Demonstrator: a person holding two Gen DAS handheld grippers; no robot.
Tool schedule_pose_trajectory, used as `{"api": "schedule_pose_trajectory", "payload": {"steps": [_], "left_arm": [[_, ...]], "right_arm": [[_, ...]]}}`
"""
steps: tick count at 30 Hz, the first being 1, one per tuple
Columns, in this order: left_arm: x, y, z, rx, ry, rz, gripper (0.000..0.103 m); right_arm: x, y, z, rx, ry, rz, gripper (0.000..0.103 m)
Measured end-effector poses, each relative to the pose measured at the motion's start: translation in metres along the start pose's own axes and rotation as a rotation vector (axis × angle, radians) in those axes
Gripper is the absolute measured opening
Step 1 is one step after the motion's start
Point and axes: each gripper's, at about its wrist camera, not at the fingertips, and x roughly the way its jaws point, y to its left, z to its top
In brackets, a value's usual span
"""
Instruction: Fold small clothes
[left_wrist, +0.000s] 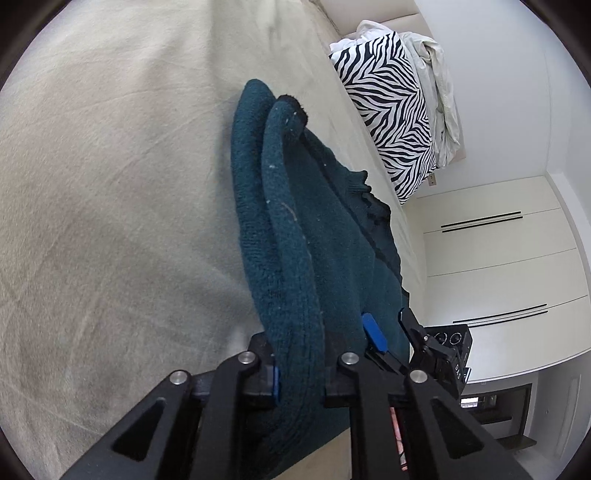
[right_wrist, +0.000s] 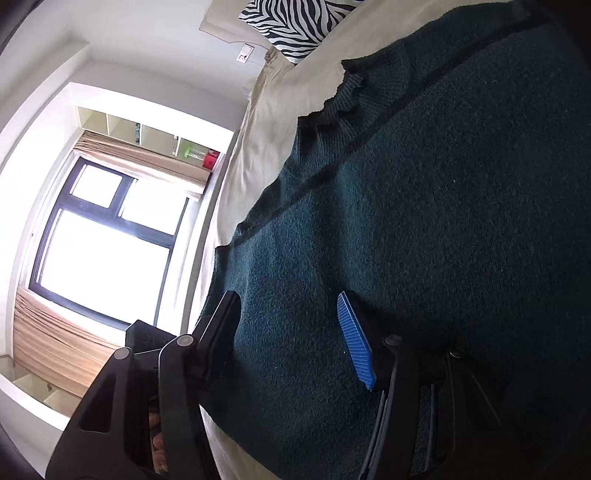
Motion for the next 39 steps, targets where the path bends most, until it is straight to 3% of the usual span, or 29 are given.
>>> {"api": "schedule_pose_trajectory", "payload": {"steps": [4,8,11,17,20,23,29,34,35,37,38,39], "left_arm": [[-0.003,-0.055,-0.005,0.118,-0.020,0.010,0.014],[0.014,-0.120,-0.019,0.242,0.007,0.007,0.014],[0.049,-0.165,-0.030,0.320,0.050,-0.002,0.014],[0.146,-0.229,-0.071,0.447,0.170,-0.002,0.014],[0.190,-0.232,-0.087,0.426,0.247,-0.026,0.028],[0.189,-0.228,-0.096,0.417,0.232,-0.063,0.040],[0.135,-0.225,-0.086,0.498,0.109,-0.074,0.057],[0.128,-0.189,-0.077,0.451,0.113,-0.016,0.058],[0.125,-0.181,-0.079,0.442,0.112,-0.010,0.058],[0.126,-0.174,-0.080,0.429,0.114,-0.010,0.058],[0.125,-0.172,-0.080,0.429,0.113,-0.007,0.058],[0.124,-0.172,-0.081,0.435,0.111,-0.005,0.058]], "right_arm": [[-0.023,-0.014,0.005,0.077,-0.021,0.058,0.054],[-0.069,-0.037,0.018,0.165,-0.116,0.113,0.059],[-0.108,-0.058,0.027,0.232,-0.184,0.147,0.066],[-0.163,-0.112,0.038,0.382,-0.210,0.221,0.066],[-0.176,-0.132,0.040,0.435,-0.208,0.288,0.066],[-0.183,-0.138,0.042,0.431,-0.188,0.299,0.066],[-0.174,-0.125,0.048,0.383,-0.134,0.203,0.066],[-0.161,-0.105,0.057,0.304,-0.078,0.023,0.064],[-0.157,-0.099,0.059,0.273,-0.059,-0.020,0.059],[-0.149,-0.088,0.064,0.214,-0.032,-0.123,0.038],[-0.147,-0.086,0.066,0.194,-0.019,-0.163,0.022],[-0.146,-0.085,0.067,0.183,-0.015,-0.192,0.017]]}}
